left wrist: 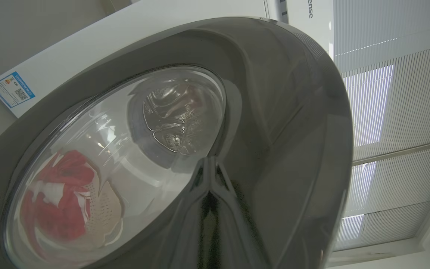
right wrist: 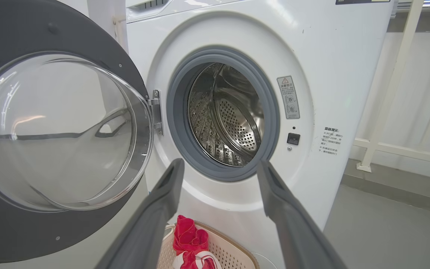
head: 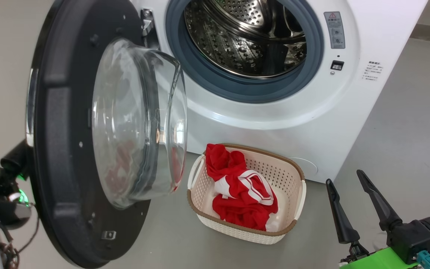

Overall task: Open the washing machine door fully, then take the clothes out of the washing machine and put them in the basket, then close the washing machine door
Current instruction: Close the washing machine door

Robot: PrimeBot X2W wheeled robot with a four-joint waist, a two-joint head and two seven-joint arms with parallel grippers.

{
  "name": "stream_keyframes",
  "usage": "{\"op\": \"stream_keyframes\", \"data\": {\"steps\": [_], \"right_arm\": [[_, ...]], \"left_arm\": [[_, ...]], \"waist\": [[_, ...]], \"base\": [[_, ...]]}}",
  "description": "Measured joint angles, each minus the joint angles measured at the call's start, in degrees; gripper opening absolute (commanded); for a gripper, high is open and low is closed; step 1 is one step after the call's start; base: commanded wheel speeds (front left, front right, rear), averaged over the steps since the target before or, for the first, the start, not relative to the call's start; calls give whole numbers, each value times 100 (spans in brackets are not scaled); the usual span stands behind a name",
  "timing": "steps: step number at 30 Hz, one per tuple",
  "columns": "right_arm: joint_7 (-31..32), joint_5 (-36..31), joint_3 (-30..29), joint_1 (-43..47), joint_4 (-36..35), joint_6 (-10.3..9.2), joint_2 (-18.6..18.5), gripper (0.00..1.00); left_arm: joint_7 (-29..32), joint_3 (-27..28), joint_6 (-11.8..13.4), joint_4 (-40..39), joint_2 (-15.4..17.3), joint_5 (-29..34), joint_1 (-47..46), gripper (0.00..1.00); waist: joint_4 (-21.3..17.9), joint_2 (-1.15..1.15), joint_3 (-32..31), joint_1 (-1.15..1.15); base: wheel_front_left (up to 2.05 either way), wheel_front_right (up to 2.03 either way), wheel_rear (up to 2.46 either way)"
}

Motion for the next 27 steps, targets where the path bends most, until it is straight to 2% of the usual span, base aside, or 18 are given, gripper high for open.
{"op": "stream_keyframes", "data": {"steps": [13,27], "right_arm": [[0,119,11,-1,-10,0,0,100],[0,119,7,0,-19,0,0,100]], "left_arm": [[7,-427,89,-265,-129,-398,353,0],[-439,-1149,100,-344,-143,-1123,686,0]], "waist": [[-335,0,14,0],[-752,0,-3,0]], "base": [[0,0,0],[0,0,0]]}}
